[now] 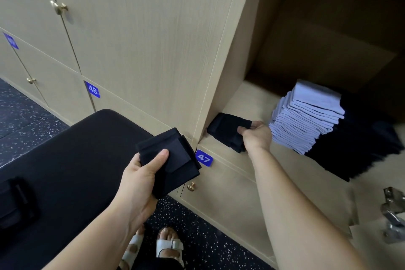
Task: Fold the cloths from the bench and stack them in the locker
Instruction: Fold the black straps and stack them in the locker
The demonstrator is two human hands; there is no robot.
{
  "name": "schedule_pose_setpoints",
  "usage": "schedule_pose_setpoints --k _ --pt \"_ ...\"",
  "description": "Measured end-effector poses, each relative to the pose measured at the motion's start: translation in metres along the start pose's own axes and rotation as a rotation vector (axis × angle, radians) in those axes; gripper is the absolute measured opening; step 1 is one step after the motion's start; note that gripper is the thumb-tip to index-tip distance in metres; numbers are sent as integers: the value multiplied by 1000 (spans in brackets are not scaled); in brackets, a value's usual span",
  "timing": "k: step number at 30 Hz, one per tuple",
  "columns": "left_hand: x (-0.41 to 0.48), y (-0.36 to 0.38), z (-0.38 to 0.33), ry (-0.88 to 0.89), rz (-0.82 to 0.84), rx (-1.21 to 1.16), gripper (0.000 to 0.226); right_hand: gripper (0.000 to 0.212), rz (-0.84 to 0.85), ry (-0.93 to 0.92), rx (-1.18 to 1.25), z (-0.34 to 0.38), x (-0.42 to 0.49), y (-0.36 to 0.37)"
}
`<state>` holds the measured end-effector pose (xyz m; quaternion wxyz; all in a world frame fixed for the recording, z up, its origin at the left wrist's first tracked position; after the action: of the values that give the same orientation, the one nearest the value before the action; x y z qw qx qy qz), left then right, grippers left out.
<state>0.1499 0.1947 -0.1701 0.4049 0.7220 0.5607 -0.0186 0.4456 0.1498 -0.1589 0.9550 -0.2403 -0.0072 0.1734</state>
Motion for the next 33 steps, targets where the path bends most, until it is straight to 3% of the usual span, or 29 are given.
schedule_pose_setpoints --k 3,7,9,13,15,19,23,30,33 --pt "-5 -1 -3 1 -5 1 36 48 -72 -69 -189 14 -14 -14" --pt "-14 1 -6 -3 1 -2 32 30 -158 -236 -225 35 -52 -35" --pt "-20 2 -6 -9 -1 -6 29 14 22 -239 -24 39 -78 -33" --pt "-36 8 -4 -15 16 -5 24 24 699 -70 30 37 -150 -2" --pt "-45 10 -4 -17 22 -5 21 24 801 -51 52 35 -168 3" --pt "-59 10 -10 -29 32 -16 22 9 684 -131 83 45 -179 -8" --pt "-70 12 -21 9 30 -27 23 17 646 -251 111 59 -189 -17" --pt "-82 18 -26 31 28 -49 22 21 668 -259 9 59 -196 -15" --pt "-81 19 -24 15 36 -83 28 49 665 -286 14 57 -195 -16"
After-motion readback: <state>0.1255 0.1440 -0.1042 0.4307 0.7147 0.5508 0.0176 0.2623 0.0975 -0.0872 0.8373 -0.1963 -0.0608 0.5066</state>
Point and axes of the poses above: each hand's wrist, its own x-axis towards the middle knuckle, its own y-axis out of the palm, z = x × y, the point moved 6 cm from there along x, towards the middle knuckle, and after that the axes turned 3 degrees about -z, right-handed, at the moved point
